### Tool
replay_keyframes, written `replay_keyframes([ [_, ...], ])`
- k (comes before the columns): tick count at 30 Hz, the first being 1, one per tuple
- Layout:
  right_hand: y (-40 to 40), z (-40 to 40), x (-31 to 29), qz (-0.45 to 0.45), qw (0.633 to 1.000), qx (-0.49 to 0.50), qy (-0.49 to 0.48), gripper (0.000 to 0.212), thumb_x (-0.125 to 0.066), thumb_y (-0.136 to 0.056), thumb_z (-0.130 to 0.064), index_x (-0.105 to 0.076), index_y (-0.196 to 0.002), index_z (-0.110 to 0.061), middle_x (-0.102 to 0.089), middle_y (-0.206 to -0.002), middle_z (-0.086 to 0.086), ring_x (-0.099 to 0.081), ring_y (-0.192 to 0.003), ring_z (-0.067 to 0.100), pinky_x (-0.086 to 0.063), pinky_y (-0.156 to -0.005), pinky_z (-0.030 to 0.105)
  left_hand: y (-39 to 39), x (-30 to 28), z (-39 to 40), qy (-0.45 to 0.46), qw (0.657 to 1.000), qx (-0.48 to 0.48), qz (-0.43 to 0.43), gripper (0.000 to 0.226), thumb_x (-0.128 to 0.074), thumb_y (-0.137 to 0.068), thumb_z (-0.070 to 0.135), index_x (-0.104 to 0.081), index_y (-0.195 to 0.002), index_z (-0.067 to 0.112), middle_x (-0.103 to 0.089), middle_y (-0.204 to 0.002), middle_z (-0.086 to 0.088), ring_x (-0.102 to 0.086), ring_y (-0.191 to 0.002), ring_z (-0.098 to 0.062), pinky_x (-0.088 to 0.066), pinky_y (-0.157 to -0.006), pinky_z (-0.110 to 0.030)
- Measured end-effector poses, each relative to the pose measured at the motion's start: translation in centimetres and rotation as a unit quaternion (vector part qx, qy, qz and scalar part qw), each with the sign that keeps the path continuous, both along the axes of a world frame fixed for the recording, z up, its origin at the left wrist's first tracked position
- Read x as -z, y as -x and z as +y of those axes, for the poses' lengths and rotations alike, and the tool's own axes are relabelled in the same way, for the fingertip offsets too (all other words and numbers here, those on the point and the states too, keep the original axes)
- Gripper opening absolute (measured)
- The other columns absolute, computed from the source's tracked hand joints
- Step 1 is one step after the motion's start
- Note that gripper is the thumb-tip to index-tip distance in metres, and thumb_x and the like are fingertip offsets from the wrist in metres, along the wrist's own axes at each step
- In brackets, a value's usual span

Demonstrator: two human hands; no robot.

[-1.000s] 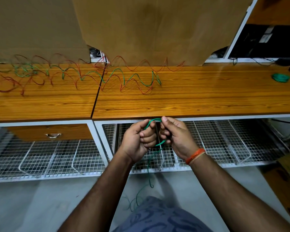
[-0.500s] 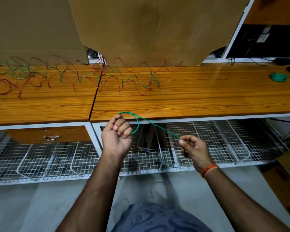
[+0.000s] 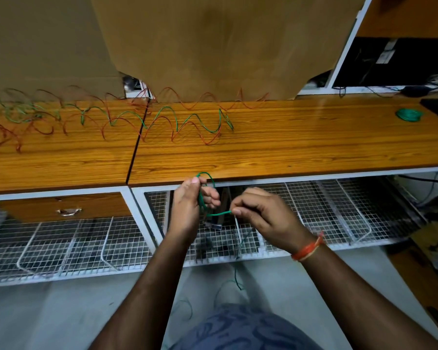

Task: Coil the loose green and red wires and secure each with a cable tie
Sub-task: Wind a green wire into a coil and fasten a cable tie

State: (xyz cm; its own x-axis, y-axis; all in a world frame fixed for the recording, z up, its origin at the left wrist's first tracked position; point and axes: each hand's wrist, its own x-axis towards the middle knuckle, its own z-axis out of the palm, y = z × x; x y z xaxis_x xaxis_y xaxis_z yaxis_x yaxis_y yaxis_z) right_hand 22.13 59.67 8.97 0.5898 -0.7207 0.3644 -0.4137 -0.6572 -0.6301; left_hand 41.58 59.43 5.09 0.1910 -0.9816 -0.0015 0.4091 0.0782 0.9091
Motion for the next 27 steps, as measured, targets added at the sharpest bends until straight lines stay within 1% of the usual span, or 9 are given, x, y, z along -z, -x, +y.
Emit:
replay_keyframes([
  [3, -0.9, -0.4, -1.1, -0.029, 0.999, 0.015, 0.016, 0.013, -0.062, -0.100, -0.019, -0.073, -0.098, -0.013, -0.059, -0.089, -0.015, -0.056, -0.089, 0.002, -0.042, -0.075, 0.019, 0.9, -0.4, 0.9, 0.013, 0.996, 0.066, -0.064, 0.026, -0.032, -0.112, 0.018, -0.051, -0.101, 0.005, -0.063, -0.061, -0.004, -0.056, -0.046, -0.016, -0.046, -0.051, -0.027],
  [6, -1.6, -1.0, -1.7, -0.062, 0.997, 0.040, 0.030, 0.016, -0.061, -0.100, -0.020, -0.073, -0.099, -0.009, -0.063, -0.092, -0.009, -0.059, -0.091, 0.006, -0.044, -0.078, 0.019, 1.2, -0.7, 1.3, 0.024, 0.989, 0.118, -0.082, 0.031, -0.033, -0.112, 0.019, -0.052, -0.088, 0.010, -0.048, -0.055, -0.004, -0.037, -0.040, -0.014, -0.029, -0.046, -0.026],
  [9, -1.9, -1.6, -1.8, -0.098, 0.992, 0.077, 0.036, 0.013, -0.062, -0.101, -0.018, -0.071, -0.096, -0.010, -0.064, -0.090, -0.005, -0.059, -0.090, 0.006, -0.044, -0.077, 0.020, 1.0, -1.0, 1.3, 0.014, 0.988, 0.152, -0.013, 0.032, -0.035, -0.109, 0.024, -0.055, -0.090, 0.009, -0.033, -0.052, 0.004, -0.022, -0.040, -0.006, -0.018, -0.041, -0.017],
  [14, -2.2, -2.3, 0.0, -0.155, 0.975, 0.154, -0.038, 0.013, -0.062, -0.102, -0.025, -0.068, -0.097, -0.014, -0.065, -0.094, -0.001, -0.061, -0.094, 0.016, -0.052, -0.080, 0.040, 1.0, -1.4, 1.3, 0.022, 0.978, 0.200, 0.056, 0.036, -0.036, -0.108, 0.031, -0.055, -0.091, 0.005, -0.026, -0.051, 0.008, -0.015, -0.040, -0.004, -0.009, -0.043, -0.020],
  [17, -2.4, -2.2, 1.6, -0.149, 0.967, 0.166, -0.123, 0.035, -0.053, -0.102, -0.046, -0.066, -0.098, -0.013, -0.066, -0.092, 0.004, -0.062, -0.088, 0.020, -0.051, -0.080, 0.049, 1.1, -1.5, 1.4, 0.022, 0.977, 0.197, 0.083, 0.029, -0.042, -0.102, 0.031, -0.053, -0.089, 0.008, -0.027, -0.050, 0.008, -0.017, -0.038, -0.003, -0.009, -0.042, -0.019],
  [19, -2.8, -1.9, 2.4, -0.173, 0.952, 0.145, -0.208, 0.059, -0.046, -0.099, -0.064, -0.066, -0.096, -0.009, -0.070, -0.092, 0.012, -0.064, -0.086, 0.031, -0.051, -0.081, 0.055, 1.3, -1.4, 1.4, 0.021, 0.978, 0.186, 0.094, 0.026, -0.044, -0.101, 0.031, -0.051, -0.088, 0.010, -0.027, -0.050, 0.008, -0.017, -0.038, -0.003, -0.009, -0.042, -0.019],
  [21, -3.1, -1.8, 2.9, -0.193, 0.939, 0.125, -0.257, 0.068, -0.045, -0.095, -0.072, -0.064, -0.091, -0.007, -0.070, -0.090, 0.019, -0.064, -0.085, 0.038, -0.051, -0.079, 0.057, 1.5, -1.3, 1.4, 0.015, 0.981, 0.168, 0.096, 0.025, -0.044, -0.101, 0.031, -0.051, -0.087, 0.011, -0.028, -0.050, 0.009, -0.018, -0.038, -0.003, -0.009, -0.042, -0.020],
  [24, -3.7, -1.6, 2.7, -0.230, 0.931, 0.131, -0.252, 0.053, -0.046, -0.099, -0.062, -0.053, -0.074, -0.016, -0.053, -0.071, 0.009, -0.047, -0.071, 0.022, -0.039, -0.070, 0.043, 1.6, -1.2, 1.3, 0.003, 0.981, 0.157, 0.112, 0.024, -0.043, -0.103, 0.026, -0.052, -0.086, 0.011, -0.030, -0.049, 0.009, -0.022, -0.038, -0.002, -0.014, -0.041, -0.020],
  [27, -4.1, -1.6, 2.5, -0.299, 0.906, 0.142, -0.265, 0.040, -0.046, -0.108, -0.036, -0.051, -0.076, -0.013, -0.045, -0.068, 0.002, -0.042, -0.068, 0.017, -0.036, -0.067, 0.035, 1.9, -1.6, 1.3, -0.021, 0.967, 0.182, 0.176, 0.025, -0.039, -0.104, 0.020, -0.053, -0.086, 0.008, -0.033, -0.047, 0.008, -0.028, -0.036, -0.003, -0.025, -0.040, -0.019],
])
